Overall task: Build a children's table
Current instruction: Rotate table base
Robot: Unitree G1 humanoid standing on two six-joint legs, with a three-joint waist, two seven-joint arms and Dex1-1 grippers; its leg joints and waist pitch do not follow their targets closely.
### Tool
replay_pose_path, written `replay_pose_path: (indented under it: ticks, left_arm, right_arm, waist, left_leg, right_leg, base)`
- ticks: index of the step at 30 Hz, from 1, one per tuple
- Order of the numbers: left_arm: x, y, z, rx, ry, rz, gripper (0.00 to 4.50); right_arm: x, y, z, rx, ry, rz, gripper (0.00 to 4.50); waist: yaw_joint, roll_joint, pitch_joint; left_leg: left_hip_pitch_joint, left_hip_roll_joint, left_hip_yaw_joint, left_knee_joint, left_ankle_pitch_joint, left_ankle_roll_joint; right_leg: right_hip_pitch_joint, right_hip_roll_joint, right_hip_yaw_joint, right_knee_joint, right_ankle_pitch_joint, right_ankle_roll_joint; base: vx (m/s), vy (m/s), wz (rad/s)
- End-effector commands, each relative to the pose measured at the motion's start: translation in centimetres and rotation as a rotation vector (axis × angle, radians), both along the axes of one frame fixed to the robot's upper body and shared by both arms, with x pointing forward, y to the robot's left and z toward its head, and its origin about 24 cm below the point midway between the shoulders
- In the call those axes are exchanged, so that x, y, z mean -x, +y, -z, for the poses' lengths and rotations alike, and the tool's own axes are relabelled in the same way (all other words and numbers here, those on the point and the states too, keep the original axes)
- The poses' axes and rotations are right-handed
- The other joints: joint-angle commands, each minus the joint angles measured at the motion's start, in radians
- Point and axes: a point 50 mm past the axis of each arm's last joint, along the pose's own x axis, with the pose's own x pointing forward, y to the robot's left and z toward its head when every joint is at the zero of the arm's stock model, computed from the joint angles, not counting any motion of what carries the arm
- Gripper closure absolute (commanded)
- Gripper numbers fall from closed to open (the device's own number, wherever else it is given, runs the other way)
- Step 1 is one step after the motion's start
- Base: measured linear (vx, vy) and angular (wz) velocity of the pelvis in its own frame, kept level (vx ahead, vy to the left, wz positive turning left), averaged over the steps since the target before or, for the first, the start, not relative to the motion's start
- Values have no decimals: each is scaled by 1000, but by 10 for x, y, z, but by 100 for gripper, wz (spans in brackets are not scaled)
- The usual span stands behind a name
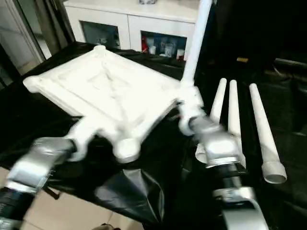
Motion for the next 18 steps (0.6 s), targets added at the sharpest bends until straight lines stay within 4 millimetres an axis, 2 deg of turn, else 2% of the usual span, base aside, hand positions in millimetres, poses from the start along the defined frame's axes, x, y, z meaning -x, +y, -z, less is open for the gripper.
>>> replay_pose_path:
  ticks: [1,3,6,7,9,10,13,15,17,18]
  left_arm:
    - [-2,-11,-5,32,-23,73,450]
    - [-4,-26,-9,119,-70,134,450]
    - [-7,-27,-11,111,-92,132,450]
    - [-9,-26,-11,105,-95,121,450]
    - [-11,-24,-11,102,-102,105,450]
    - [-12,-22,-11,98,-107,99,450]
    - [-13,-15,-13,83,-129,97,450]
    - [-12,-11,-22,111,-181,119,450]
    - [-10,-10,-34,173,-217,141,450]
    - [-10,-10,-38,197,-220,146,450]
  right_arm:
    - [1,-9,-3,4,33,74,270]
    - [4,-20,-8,1,83,151,263]
    - [7,-26,-8,15,156,183,240]
    - [8,-28,-10,18,171,195,222]
    - [10,-31,-14,19,183,212,219]
    - [11,-34,-15,22,192,225,209]
    - [13,-38,-20,23,221,260,177]
    - [16,-42,-23,23,249,288,174]
    - [18,-46,-23,25,277,310,148]
    - [19,-47,-24,20,280,315,137]
  waist:
    - [-2,9,-75]
    - [-2,8,-75]
    - [-4,7,-76]
    - [-6,4,-76]
    - [-6,0,-77]
    - [-7,2,-77]
    - [-10,-5,-78]
    - [-9,-3,-78]
    - [-7,-16,-78]
    - [-4,-10,-78]
  left_leg:
    - [17,45,-26,-64,-134,1]
    - [20,48,-25,-64,-148,-5]
    - [17,47,-26,-64,-134,-3]
    - [18,47,-25,-65,-132,-2]
    - [18,47,-25,-63,-118,-1]
    - [17,48,-25,-63,-114,-1]
    - [18,48,-24,-63,-99,2]
    - [17,47,-24,-61,-88,4]
    - [18,48,-22,-62,-76,6]
    - [19,50,-22,-62,-69,3]
  right_leg:
    - [57,-84,56,-67,-58,-193]
    - [57,-85,57,-72,-114,-187]
    - [57,-81,55,-68,-110,-178]
    - [58,-81,55,-69,-113,-176]
    - [59,-84,56,-67,-120,-166]
    - [58,-85,56,-68,-121,-165]
    - [57,-85,56,-67,-120,-165]
    - [56,-84,56,-65,-115,-166]
    - [56,-85,57,-64,-115,-167]
    - [55,-88,57,-60,-109,-172]
  base:
    - [0,0,0]
    - [0,0,0]
    - [0,0,0]
    - [0,0,0]
    - [0,0,0]
    - [0,0,0]
    - [0,0,0]
    - [0,0,0]
    - [0,0,0]
    - [0,0,0]
